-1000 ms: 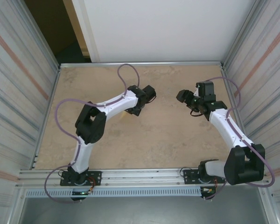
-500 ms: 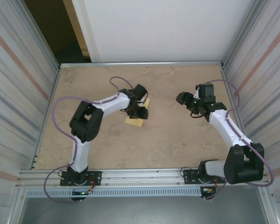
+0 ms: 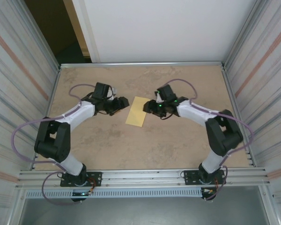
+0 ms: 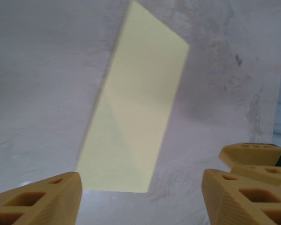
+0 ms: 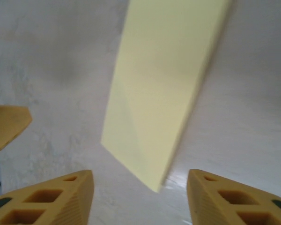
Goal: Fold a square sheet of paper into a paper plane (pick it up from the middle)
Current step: Move the paper to the center of the table.
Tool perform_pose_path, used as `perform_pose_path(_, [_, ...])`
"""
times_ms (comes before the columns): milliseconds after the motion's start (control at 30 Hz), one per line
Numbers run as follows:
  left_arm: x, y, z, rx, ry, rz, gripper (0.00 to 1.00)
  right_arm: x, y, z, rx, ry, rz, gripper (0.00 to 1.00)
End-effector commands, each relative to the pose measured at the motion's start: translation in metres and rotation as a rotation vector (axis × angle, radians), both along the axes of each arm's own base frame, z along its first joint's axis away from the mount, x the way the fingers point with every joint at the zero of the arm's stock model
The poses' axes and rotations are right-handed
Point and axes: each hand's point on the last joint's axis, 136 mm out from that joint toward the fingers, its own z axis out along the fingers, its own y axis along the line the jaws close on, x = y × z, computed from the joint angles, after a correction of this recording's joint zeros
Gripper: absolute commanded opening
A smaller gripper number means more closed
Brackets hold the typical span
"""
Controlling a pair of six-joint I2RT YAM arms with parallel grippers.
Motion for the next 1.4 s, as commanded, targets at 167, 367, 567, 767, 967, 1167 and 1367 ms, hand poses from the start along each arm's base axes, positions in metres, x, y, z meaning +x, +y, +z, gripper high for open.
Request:
perform_pose_path(167, [-0.011,0.033,-0.011,0.006,0.014,0.121,0.88,0.001,0.052,-0.037,0.05,0.14,0.058,0.48])
perform_pose_path(367, [-0.01,0.033,-0.014,0.006,0.01,0.116,0.96,-0.008,0.041,-0.068,-0.043,0.202,0.107,0.48])
perform_pose_path(567, [-0.011,0.028,-0.015,-0.013,0.018,0.094,0.99,-0.041,-0.001,-0.1,-0.175,0.279,0.25,0.48])
perform_pose_path(767, [-0.018,0.015,-0.016,-0.042,0.025,0.044,0.99,-0.05,-0.031,-0.084,-0.208,0.226,0.356,0.48])
perform_pose_path(967, [-0.032,-0.013,-0.018,-0.047,0.034,-0.032,0.96,-0.012,-0.02,-0.011,0.022,0.041,0.105,0.51])
perform_pose_path(1167, [-0.051,-0.042,-0.029,-0.054,0.074,-0.092,0.89,-0.014,-0.02,-0.022,0.057,0.098,-0.05,0.46])
perform_pose_path(1367, [-0.062,-0.065,-0.041,-0.083,0.139,-0.133,0.72,-0.018,-0.027,-0.053,0.034,0.194,-0.095,0.41])
